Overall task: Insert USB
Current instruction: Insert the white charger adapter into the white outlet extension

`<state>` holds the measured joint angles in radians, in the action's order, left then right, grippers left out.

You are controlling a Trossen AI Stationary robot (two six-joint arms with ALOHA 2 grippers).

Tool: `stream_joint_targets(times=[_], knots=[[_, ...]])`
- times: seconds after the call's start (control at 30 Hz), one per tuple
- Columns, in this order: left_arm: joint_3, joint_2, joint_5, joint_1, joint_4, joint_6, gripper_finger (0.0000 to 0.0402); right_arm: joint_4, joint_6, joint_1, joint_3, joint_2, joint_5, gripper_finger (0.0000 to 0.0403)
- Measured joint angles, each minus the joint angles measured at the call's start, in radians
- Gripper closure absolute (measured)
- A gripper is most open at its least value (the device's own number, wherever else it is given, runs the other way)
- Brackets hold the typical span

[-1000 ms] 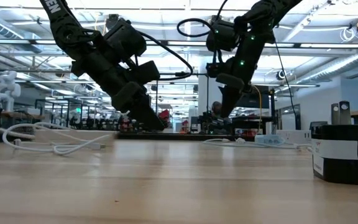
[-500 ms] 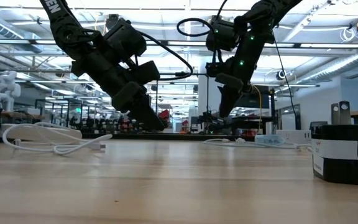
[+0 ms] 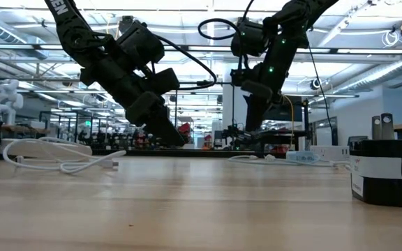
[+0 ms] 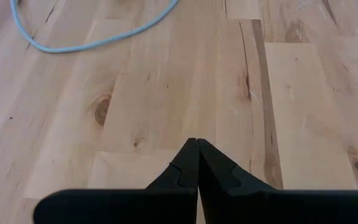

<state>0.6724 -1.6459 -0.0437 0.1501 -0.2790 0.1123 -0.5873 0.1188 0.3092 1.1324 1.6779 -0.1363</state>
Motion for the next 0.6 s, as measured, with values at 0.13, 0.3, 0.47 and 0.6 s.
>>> stream_joint_targets(times=[0.13,0.3,0.47,0.6], knots=[[0.0,0.0,0.0,0.0,0.0,0.0,0.0398,0.0,0.0,-0.003,0.0,0.0,0.009,0.0176],[0.0,0.0,0.0,0.0,0.0,0.0,0.0398,0.008,0.0,-0.003,0.0,0.0,0.008,0.0176],[0.0,0.0,0.0,0.0,0.0,-0.002,0.0398,0.008,0.021,0.039,0.0,0.002,0.038,0.0168],[0.0,0.0,0.0,0.0,-0.002,-0.002,0.0398,0.018,0.024,0.071,0.0,0.02,0.064,0.0151]])
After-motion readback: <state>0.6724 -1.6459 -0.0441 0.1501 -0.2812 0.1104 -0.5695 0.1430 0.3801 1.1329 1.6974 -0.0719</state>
